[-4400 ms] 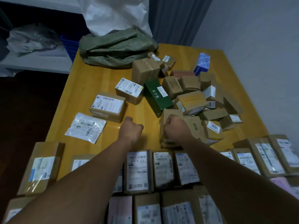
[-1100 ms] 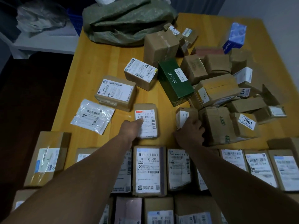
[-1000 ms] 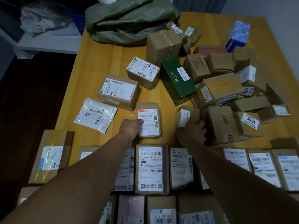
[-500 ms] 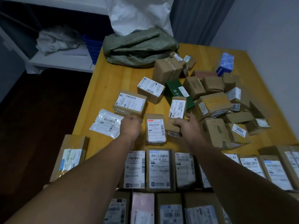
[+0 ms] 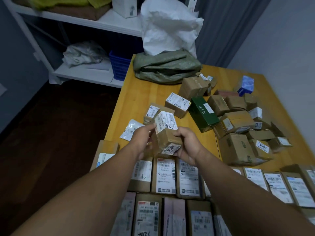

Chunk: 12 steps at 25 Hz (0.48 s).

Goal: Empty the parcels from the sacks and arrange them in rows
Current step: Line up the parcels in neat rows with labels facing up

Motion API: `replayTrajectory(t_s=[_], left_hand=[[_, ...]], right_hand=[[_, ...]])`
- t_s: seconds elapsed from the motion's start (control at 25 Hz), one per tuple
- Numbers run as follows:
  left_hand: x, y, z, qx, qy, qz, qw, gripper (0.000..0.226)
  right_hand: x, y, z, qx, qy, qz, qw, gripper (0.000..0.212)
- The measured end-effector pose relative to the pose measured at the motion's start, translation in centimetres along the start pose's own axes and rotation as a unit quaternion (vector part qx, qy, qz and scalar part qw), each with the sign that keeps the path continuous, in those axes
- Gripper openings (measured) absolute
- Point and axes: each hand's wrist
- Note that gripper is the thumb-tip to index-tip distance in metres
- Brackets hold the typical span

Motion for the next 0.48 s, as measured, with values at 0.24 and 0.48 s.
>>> replayTrajectory(t_s=[0.24, 0.48], left_hand=[[2.5, -3.7, 3.6, 0.074, 0.041, 0.02, 0.996, 0.039], [4.2, -6.6, 4.4, 0.024, 0.01, -0.031, 0.999, 0.03]], right_hand=[[1.3, 2.1, -0.3, 0.065, 0.013, 0.0, 0.998, 0.063], [2.0, 4.1, -0.8, 0.123, 0.004, 0.059, 0.991, 0.051]])
Point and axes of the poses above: each hand's wrist, its own x-axis away from the middle knuckle, its own y-axis out of the palm, z = x × y, and after that the axes turned 14 degrees about y, right-handed
